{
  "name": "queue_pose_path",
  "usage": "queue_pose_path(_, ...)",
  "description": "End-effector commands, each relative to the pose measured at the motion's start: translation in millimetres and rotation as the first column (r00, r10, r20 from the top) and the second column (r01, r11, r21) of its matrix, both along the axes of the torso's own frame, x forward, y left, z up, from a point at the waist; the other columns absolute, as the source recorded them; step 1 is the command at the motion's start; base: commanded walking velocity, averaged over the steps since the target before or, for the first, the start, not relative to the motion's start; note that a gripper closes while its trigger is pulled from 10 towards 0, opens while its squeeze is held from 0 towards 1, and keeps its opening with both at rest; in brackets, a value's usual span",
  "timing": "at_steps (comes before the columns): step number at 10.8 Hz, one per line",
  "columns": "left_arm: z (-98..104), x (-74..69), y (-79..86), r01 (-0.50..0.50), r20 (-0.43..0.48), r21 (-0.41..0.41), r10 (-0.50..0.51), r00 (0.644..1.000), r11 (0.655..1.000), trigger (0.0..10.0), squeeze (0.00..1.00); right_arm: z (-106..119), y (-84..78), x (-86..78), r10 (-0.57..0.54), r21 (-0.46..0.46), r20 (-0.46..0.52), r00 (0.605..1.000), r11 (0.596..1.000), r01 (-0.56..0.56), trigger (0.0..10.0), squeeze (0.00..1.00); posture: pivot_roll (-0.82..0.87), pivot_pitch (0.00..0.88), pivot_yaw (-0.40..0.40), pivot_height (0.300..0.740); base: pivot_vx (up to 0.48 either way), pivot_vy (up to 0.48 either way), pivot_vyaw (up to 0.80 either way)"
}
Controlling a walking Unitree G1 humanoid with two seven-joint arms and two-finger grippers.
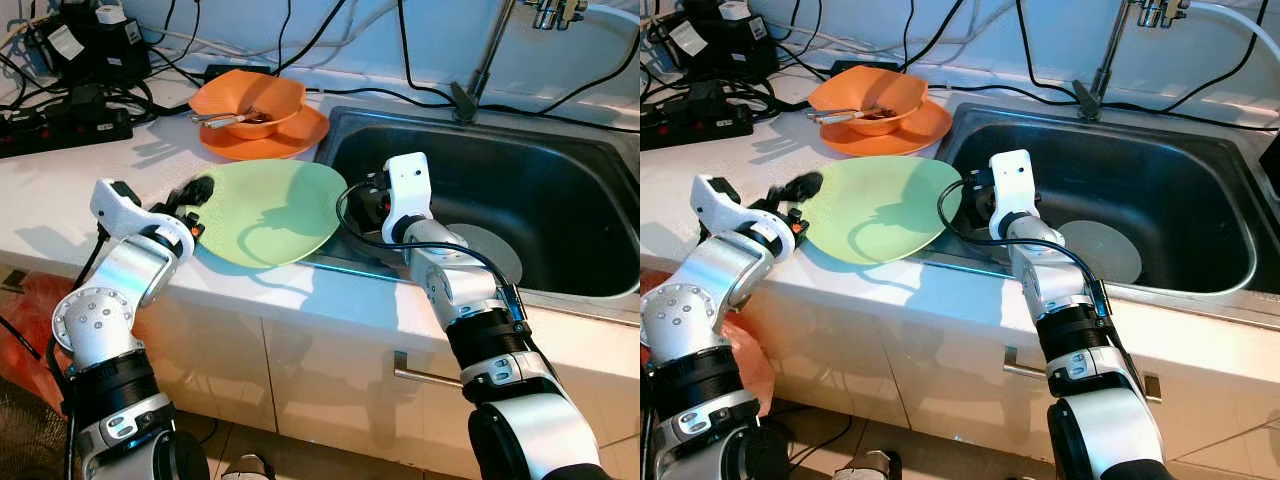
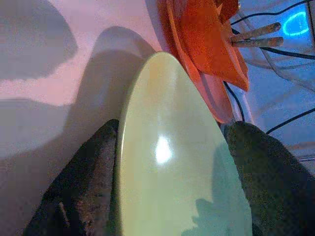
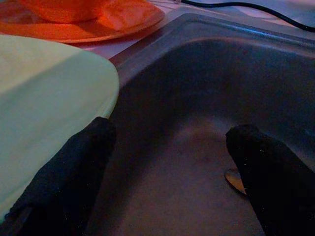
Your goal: Kitchen organization
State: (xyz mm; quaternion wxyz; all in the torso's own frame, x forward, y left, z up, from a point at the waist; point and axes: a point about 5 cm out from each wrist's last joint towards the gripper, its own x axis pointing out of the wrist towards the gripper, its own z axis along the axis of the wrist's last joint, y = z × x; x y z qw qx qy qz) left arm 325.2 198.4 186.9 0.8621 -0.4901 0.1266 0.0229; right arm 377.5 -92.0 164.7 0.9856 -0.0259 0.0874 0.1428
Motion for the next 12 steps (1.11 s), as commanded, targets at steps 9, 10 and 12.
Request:
queue_pose_path(9,-19.9,-1.0,-13.2,0.039,-0.095,-0.074,-0.046,0.994,0.996,0.0,0.0,3.3,4.3,-0.3,0.029,0.012,0.014,0.999,0.999,-0.03,10.0,0.0,0.12,0.085,-0.001,0.74,0.0,0.0,0.0)
queue_pose_path(10,-16.7,-0.2,-13.1,0.035,-0.068,-0.09,-0.042,0.997,0.995,0.0,0.0,3.1,3.6,-0.1,0.029,0.013,0.013,0.999,1.0,-0.029,10.0,0.0,0.13,0.086,-0.002,0.74,0.0,0.0,0.0)
queue_pose_path(12,-14.3,0.7,-12.4,0.034,-0.046,-0.098,-0.038,0.998,0.995,0.0,0.0,2.9,3.1,0.3,0.027,0.013,0.013,1.0,1.0,-0.027,10.0,0.0,0.13,0.086,-0.002,0.74,0.0,0.0,0.0)
